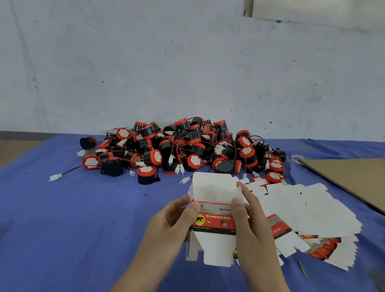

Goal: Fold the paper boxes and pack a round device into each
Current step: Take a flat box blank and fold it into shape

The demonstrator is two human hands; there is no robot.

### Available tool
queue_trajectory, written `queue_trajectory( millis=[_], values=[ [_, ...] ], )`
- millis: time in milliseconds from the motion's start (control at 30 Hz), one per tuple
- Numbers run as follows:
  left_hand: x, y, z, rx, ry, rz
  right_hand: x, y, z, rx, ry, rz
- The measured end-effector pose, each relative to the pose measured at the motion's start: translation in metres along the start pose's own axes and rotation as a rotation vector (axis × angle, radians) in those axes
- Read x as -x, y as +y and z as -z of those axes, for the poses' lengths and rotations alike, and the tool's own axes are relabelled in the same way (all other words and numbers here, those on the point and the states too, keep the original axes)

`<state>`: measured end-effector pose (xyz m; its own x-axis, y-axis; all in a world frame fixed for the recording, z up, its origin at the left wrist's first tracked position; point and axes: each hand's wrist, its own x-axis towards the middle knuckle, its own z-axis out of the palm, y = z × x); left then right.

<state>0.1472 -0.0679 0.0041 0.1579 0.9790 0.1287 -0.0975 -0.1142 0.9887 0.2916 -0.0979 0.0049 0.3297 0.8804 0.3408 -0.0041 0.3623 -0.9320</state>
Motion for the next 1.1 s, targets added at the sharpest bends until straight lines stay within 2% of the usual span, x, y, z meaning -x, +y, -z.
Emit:
queue_trajectory(
  millis=[133, 267, 367, 500, 733, 833, 933, 1033, 1100],
  values=[
    [0.001, 0.001, 0.001, 0.019, -0.02, -0.032, -0.003, 0.004, 0.0, -0.033, 0.041, -0.039],
    [0.003, 0.0, 0.003, 0.026, -0.032, -0.052, -0.012, 0.003, 0.007, -0.265, 0.199, -0.206],
    [0.008, -0.003, 0.0, -0.155, -0.075, -0.173, -0.014, 0.004, 0.012, -0.469, 0.213, -0.354],
    [0.017, -0.008, -0.012, -0.441, -0.181, -0.347, -0.012, 0.003, 0.011, -0.683, 0.165, -0.447],
    [0.016, -0.015, -0.019, -0.356, -0.073, -0.42, 0.0, 0.002, -0.008, -0.675, 0.014, -0.521],
    [0.012, -0.011, -0.012, -0.314, -0.042, -0.398, 0.005, 0.001, -0.013, -0.703, -0.08, -0.568],
    [0.01, -0.005, -0.004, -0.341, -0.023, -0.422, 0.01, -0.001, -0.015, -0.724, -0.116, -0.606],
    [0.013, 0.0, -0.002, -0.359, -0.014, -0.448, 0.011, -0.004, -0.017, -0.615, -0.133, -0.624],
    [0.016, 0.004, -0.001, -0.321, 0.003, -0.444, 0.011, -0.004, -0.018, -0.422, -0.091, -0.573]
  ],
)
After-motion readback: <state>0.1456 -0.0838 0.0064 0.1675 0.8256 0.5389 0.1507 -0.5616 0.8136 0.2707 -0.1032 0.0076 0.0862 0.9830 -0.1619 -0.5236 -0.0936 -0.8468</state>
